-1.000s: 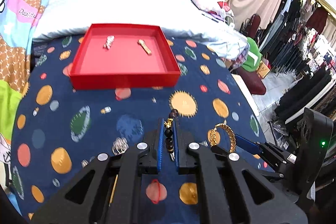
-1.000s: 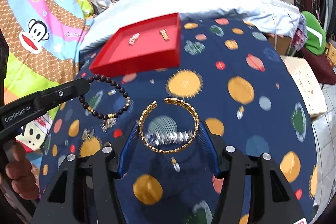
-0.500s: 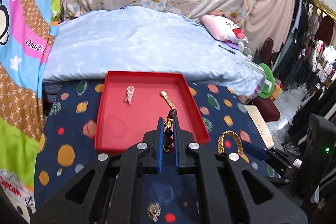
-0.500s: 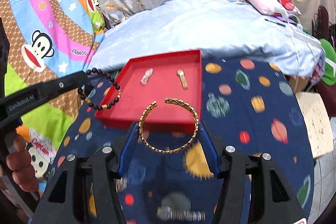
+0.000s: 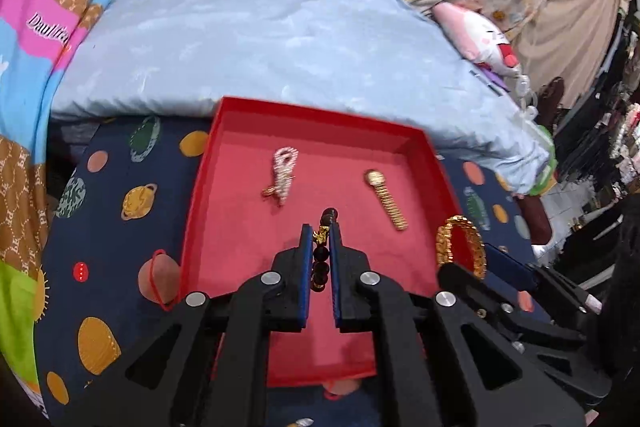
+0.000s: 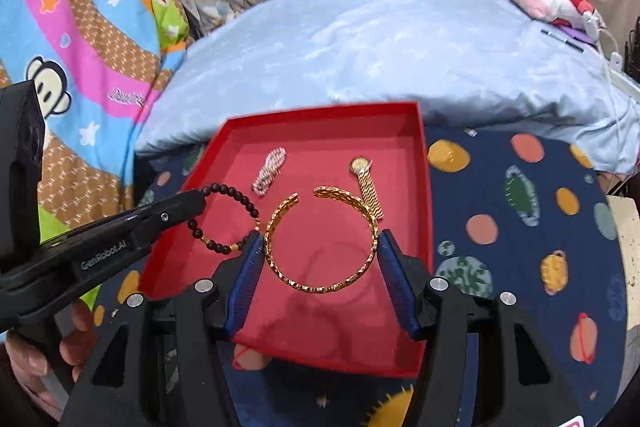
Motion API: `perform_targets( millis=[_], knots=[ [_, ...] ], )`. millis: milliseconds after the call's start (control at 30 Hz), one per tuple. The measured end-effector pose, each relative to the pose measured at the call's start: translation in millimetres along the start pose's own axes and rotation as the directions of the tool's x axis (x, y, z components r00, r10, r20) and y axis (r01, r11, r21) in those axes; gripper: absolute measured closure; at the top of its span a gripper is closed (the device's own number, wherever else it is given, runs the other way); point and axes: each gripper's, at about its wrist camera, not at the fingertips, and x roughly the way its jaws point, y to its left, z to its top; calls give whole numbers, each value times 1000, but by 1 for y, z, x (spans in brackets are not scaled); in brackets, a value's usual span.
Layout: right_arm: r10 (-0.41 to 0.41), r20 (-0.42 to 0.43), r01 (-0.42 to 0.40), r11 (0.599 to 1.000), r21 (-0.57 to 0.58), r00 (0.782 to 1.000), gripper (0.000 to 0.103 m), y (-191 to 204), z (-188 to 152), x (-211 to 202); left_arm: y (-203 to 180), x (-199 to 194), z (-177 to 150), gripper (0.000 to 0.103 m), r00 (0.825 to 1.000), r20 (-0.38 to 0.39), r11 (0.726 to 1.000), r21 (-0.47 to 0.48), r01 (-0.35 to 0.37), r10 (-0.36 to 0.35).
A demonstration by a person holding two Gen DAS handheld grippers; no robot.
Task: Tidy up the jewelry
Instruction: 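Carry bead bracelet and gold bangle into the red tray and open both tools, then move the right tool back and close it on the silver watch band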
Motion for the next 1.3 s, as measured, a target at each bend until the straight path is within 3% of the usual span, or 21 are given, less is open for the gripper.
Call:
perform_targets(
  millis=[200,367,500,600,933,1300],
  knots=[
    [-1,-61,1,1000,-6,998,46,2,-3,34,14,18,-2,95,995,7,995,28,-96,95],
    [-29,-80,28,1000,-14,996,46,1,-4,51,16,23,1,94,991,18,990,43,-136,135],
    [-73,-68,70,997,-45,995,45,2,-3,55,19,21,3,79,987,32,987,21,-159,158],
    [-85,-60,83,996,-39,995,45,-2,-3,52,21,18,4,73,986,39,986,4,-165,165],
    [-94,17,94,995,-19,995,41,-7,-9,-4,29,-39,-5,61,976,115,983,-54,-177,183],
    [-112,33,112,994,-7,993,40,-8,-70,-78,34,-96,-77,55,972,98,977,-45,-210,214]
  ],
)
